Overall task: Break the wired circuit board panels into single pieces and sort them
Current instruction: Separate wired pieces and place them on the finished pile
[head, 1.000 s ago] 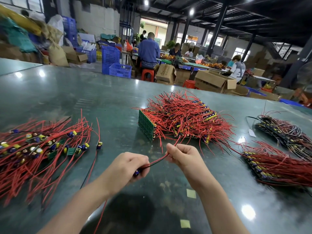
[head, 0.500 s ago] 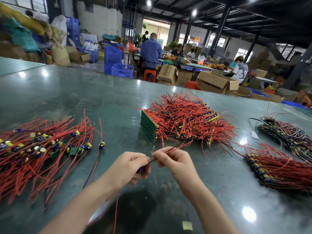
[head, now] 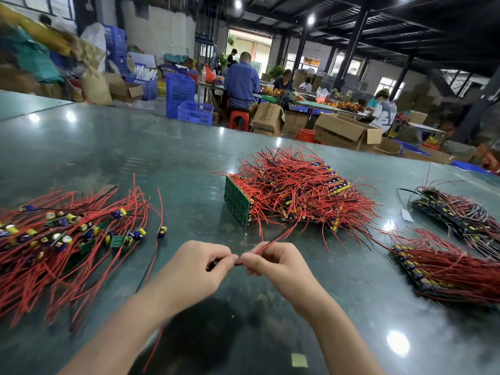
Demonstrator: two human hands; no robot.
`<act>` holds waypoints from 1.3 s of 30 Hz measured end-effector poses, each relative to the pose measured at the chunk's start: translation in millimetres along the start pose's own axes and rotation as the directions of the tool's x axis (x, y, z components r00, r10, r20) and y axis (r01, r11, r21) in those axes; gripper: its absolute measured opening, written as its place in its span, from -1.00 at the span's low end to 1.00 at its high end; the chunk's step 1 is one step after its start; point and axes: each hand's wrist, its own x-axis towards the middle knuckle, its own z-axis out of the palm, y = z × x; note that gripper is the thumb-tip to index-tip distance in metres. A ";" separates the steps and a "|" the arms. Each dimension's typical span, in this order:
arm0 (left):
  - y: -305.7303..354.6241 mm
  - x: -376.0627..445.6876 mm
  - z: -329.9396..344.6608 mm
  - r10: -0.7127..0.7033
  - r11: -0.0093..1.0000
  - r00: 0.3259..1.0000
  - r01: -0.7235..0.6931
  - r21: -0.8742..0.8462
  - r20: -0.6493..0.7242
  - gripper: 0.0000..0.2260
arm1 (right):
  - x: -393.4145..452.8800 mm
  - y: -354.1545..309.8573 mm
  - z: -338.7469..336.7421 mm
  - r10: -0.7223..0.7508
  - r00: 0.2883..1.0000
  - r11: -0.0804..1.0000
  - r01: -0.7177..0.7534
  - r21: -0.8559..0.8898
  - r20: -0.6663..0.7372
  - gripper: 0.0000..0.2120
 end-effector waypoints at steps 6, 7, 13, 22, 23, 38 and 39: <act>-7.1 1.9 -6.0 -0.015 0.997 0.998 0.011 -0.070 -0.056 -0.63 | 4.2 1.5 -9.5 0.020 0.984 0.986 0.009 0.165 -0.178 -0.80; -7.0 1.7 -6.0 -0.010 0.997 0.998 0.006 -0.074 -0.060 -0.63 | 4.1 2.5 -10.3 0.030 0.982 0.987 0.000 0.163 -0.185 -0.79; -10.8 3.5 -8.0 0.214 0.961 0.969 -0.186 0.204 -0.122 -0.65 | 6.8 6.0 -11.1 0.299 0.954 0.889 -0.284 0.360 0.014 -0.79; -11.5 1.9 -8.8 0.283 0.950 0.942 -0.249 0.190 -0.183 -0.63 | 9.4 6.7 -19.5 0.495 0.864 0.650 -0.439 0.621 0.093 -0.86; -10.7 1.9 -7.8 0.291 0.947 0.939 -0.257 0.193 -0.181 -0.63 | 9.8 6.7 -18.7 0.507 0.855 0.606 -0.447 0.658 0.114 -0.86; 8.5 2.6 10.9 -0.161 0.735 0.986 0.142 -0.663 0.032 -0.70 | 14.7 11.0 -24.1 0.434 0.897 0.564 -0.340 0.753 0.080 -0.54; 11.1 3.4 11.9 -0.218 0.530 0.967 0.229 -0.816 0.130 -0.74 | 14.7 10.7 -21.6 0.409 0.909 0.596 -0.335 0.730 0.083 -0.46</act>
